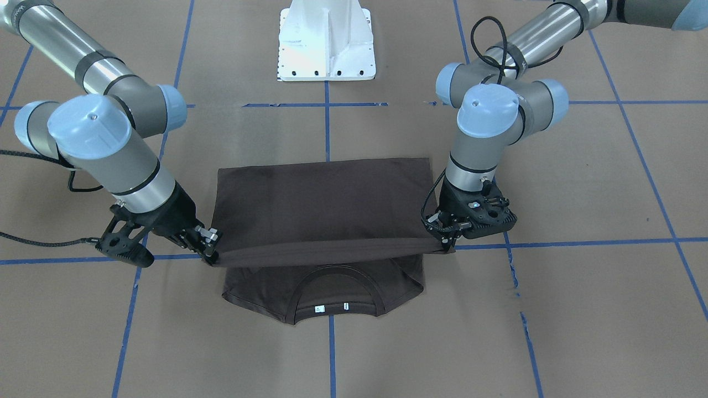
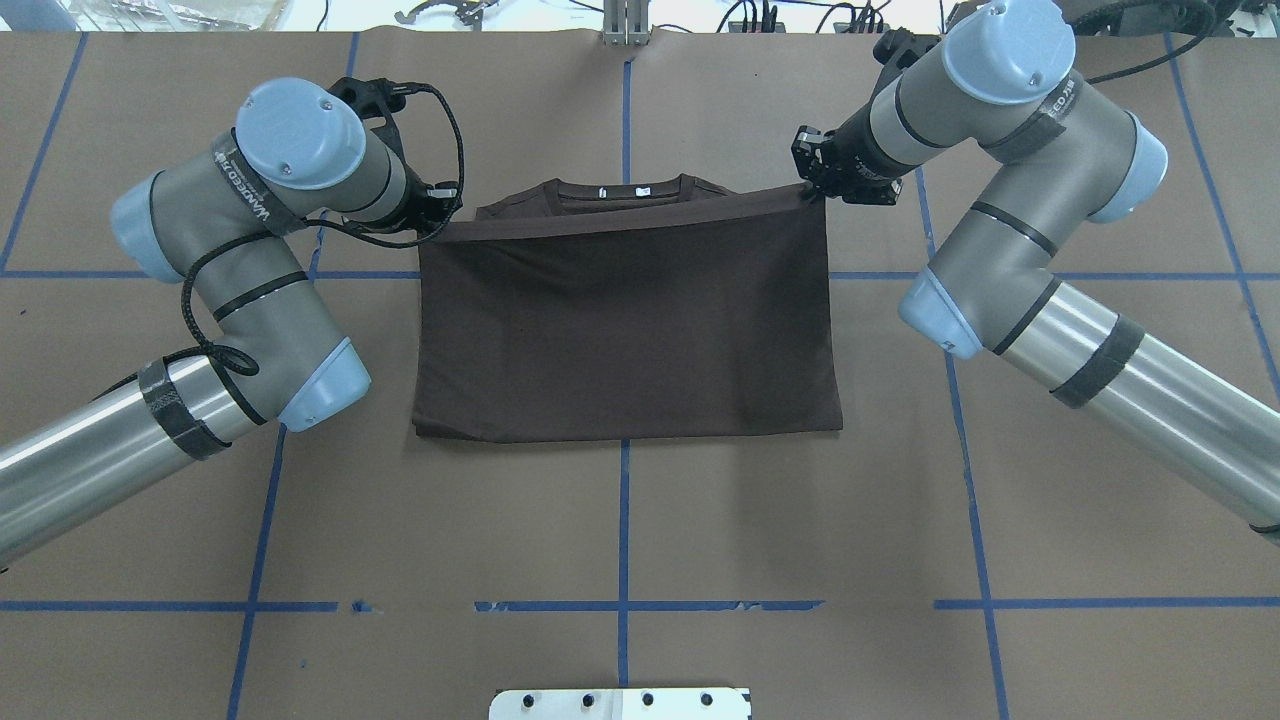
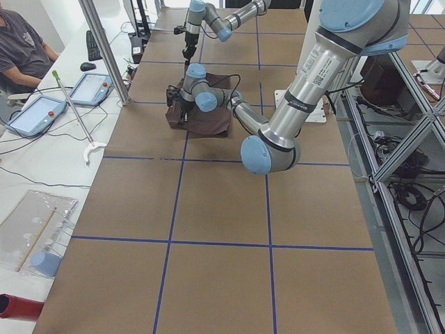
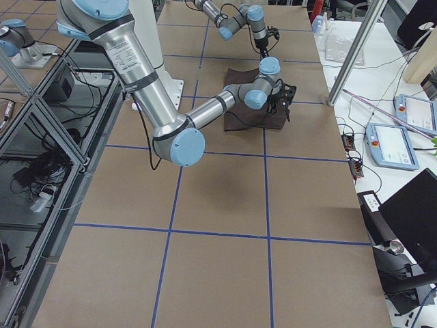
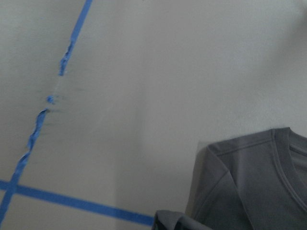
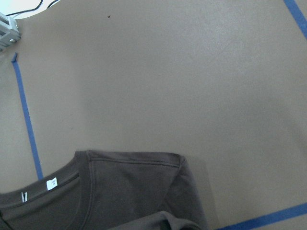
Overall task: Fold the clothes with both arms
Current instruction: 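Lower the hem onto the collar and open both grippers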
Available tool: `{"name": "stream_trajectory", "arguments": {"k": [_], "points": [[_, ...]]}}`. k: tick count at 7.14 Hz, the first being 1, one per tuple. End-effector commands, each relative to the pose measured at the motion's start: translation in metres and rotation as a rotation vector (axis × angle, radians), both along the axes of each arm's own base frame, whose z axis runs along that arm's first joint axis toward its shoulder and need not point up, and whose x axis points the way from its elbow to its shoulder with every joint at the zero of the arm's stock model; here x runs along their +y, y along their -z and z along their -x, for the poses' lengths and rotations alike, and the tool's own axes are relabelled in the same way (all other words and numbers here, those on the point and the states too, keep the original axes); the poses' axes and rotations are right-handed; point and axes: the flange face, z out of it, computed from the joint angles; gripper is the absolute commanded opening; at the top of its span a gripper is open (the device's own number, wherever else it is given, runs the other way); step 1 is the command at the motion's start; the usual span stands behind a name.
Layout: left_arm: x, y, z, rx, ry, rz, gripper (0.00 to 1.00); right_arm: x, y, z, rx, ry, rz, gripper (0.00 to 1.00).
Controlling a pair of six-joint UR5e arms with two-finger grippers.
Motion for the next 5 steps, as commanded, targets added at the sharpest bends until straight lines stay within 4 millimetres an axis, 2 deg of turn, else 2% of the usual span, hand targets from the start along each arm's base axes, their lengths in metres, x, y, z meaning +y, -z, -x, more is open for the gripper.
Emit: {"name": "stream_trajectory", "arguments": {"k": [1,2,4,5], "points": [[-0.013,-0.029,-0.009,-0.005,0.004,0.003,0.00,-0.021,-0.012,0.012,0.022,-0.006,0.025,0.00],[-0.015,-0.032,-0.010,0.000,0.006,-0.002,0.00,-0.021,-0.015,0.013,0.025,-0.006,0.029,0.00],[-0.018,-0.008,-0.016,0.026,0.006,-0.021,0.00,-0.023,-0.007,0.014,0.018,-0.006,0.021,0.00],[-0.019,-0.002,-0.017,0.030,0.006,-0.025,0.00,-0.022,-0.001,0.015,0.012,-0.005,0.016,0.00]]}}
